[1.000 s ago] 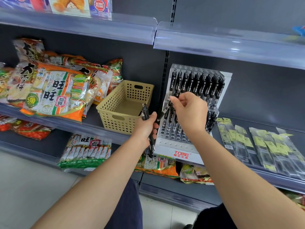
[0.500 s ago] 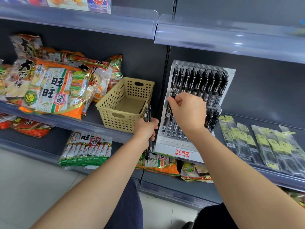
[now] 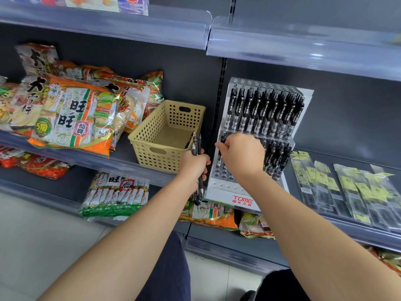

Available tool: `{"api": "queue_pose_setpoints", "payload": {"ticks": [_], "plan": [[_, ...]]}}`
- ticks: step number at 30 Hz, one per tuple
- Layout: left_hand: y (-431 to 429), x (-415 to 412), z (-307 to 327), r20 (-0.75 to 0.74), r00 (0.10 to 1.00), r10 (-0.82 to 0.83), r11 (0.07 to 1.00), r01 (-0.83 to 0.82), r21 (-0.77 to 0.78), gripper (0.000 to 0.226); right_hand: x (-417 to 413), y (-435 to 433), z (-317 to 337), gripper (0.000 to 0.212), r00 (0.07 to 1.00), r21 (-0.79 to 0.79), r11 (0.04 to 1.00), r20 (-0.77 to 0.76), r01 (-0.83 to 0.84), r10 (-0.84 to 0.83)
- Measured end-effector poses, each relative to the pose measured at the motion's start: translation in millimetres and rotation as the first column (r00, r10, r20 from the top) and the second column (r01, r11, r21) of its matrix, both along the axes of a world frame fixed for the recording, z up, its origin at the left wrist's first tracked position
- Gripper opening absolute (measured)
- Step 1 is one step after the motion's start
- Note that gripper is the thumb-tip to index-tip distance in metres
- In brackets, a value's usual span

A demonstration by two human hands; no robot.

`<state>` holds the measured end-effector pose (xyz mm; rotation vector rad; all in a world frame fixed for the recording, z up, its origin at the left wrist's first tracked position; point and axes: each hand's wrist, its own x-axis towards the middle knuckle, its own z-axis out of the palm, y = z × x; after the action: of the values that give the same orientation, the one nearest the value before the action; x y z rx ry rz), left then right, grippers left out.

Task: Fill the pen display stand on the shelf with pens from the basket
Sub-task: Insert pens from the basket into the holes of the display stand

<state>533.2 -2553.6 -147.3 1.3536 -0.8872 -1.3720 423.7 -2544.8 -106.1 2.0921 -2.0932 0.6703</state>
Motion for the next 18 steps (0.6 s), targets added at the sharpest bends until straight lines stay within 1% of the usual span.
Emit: {"api": "queue_pose_setpoints", "payload": {"ticks": [2,6,8,11,14,16,18], "plan": [[0.1,0.6,1.8,0.009,1.0,0.009,1.0,-0.009,0.0,0.012,1.2,0.1,-1.9,0.045,1.0,0.022,1.0,-0.027,0.014,-0.014],[-3.2,0.8,0.9,0.009,0.999,0.05,0.999,-0.05,-0.001,0.016,1.6,0.4,-3.8,0.049,0.999,0.038,0.999,-0.042,0.03,-0.028],[-4.2,0.6,1.0,-0.027,0.998,0.054,0.999,-0.054,-0.004,0.016,1.2,0.1,-3.5,0.049,0.999,0.04,0.999,-0.044,0.034,-0.032],[-3.5,0.4,3.3,-0.1,0.995,0.016,1.0,-0.016,0.006,0.012,0.4,1.4,-3.1,0.047,0.999,0.036,0.999,-0.039,0.012,-0.011],[-2.6,0.0,4.5,-0.264,0.964,-0.013,1.0,0.02,0.024,0.004,-1.5,4.9,-4.4,0.042,0.998,-0.012,0.999,0.044,-0.046,0.046],[-2.6,0.8,5.7,-0.386,0.922,-0.022,0.999,0.033,0.022,0.011,-3.8,6.9,-5.7,0.029,0.981,-0.058,0.992,0.154,-0.11,0.117],[-1.1,2.2,9.2,-0.455,0.89,-0.03,0.999,0.046,0.023,0.019,-5.8,9.0,-6.3,0.015,0.946,-0.083,0.976,0.243,-0.2,0.214]]}}
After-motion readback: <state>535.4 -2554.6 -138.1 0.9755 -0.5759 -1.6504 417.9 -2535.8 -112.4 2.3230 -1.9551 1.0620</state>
